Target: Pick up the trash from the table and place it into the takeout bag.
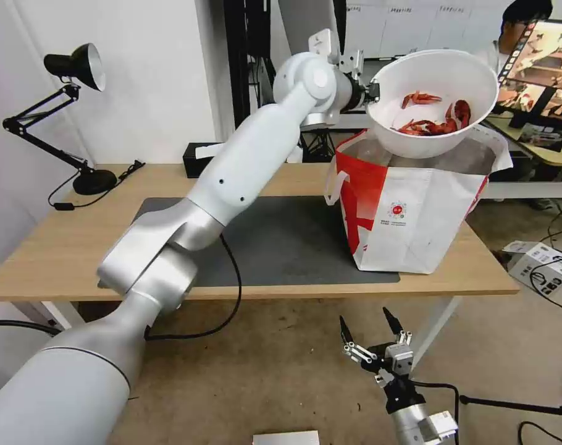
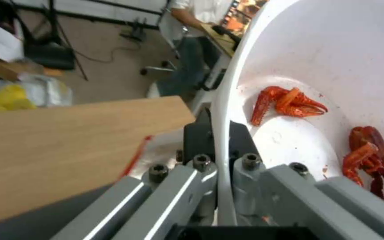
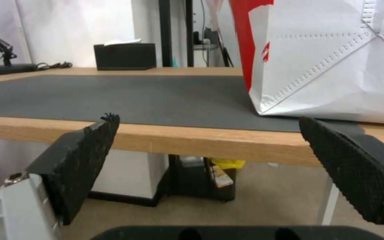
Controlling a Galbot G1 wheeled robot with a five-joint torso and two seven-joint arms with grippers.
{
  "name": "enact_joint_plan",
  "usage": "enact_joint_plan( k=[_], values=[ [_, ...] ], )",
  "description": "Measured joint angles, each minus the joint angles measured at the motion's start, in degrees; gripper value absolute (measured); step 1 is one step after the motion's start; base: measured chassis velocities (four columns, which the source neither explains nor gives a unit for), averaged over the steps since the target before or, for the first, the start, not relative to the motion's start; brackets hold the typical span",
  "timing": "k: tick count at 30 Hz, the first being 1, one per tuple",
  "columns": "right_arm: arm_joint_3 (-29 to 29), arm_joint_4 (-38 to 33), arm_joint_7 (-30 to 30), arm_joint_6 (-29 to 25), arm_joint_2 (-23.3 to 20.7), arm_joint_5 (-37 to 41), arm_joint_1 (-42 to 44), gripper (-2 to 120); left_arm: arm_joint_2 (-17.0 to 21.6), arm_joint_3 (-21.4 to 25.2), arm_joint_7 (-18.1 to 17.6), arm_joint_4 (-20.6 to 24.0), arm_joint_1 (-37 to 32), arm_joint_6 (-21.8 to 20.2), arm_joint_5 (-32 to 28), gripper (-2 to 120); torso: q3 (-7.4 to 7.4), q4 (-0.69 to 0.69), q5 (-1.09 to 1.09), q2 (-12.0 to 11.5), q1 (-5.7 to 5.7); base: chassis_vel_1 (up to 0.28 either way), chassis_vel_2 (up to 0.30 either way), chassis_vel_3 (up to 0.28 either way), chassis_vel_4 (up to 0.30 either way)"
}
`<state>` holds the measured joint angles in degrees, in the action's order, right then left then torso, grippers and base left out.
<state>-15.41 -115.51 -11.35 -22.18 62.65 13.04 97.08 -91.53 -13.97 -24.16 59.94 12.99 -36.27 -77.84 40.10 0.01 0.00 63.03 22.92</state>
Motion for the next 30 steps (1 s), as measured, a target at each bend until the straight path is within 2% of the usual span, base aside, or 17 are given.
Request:
enact_joint_plan(
  k=[5, 7, 13, 22, 30],
  values=[
    [0.0, 0.0, 0.0, 0.0, 0.0, 0.0, 0.0, 100, 0.0, -1.9, 0.3, -0.3, -1.1, 2.7, 3.8, 0, 0.01, 0.00, 0.00, 0.0, 0.01, 0.000, 0.000, 0.000, 0.000],
    [0.0, 0.0, 0.0, 0.0, 0.0, 0.0, 0.0, 100, 0.1, -3.3, 0.2, -0.2, -2.1, 5.8, 6.6, 0, 0.00, -0.01, 0.00, 0.0, 0.00, 0.000, 0.000, 0.000, 0.000],
    [0.0, 0.0, 0.0, 0.0, 0.0, 0.0, 0.0, 100, 0.2, -4.0, 0.2, 0.6, -3.0, 9.1, 8.3, 0, 0.00, -0.01, 0.00, 0.0, 0.00, 0.000, 0.000, 0.000, 0.000],
    [0.0, 0.0, 0.0, 0.0, 0.0, 0.0, 0.0, 100, 2.4, -8.1, 2.6, 4.2, -5.3, 11.3, 13.4, 0, 0.00, -0.01, 0.00, 0.0, 0.00, 0.000, 0.000, 0.000, 0.000],
    [0.0, 0.0, 0.0, 0.0, 0.0, 0.0, 0.0, 100, 4.3, -8.6, 4.2, 6.1, -6.0, 10.8, 12.0, 0, 0.00, -0.01, 0.00, 0.0, 0.00, 0.000, 0.000, 0.000, 0.000]
  ],
)
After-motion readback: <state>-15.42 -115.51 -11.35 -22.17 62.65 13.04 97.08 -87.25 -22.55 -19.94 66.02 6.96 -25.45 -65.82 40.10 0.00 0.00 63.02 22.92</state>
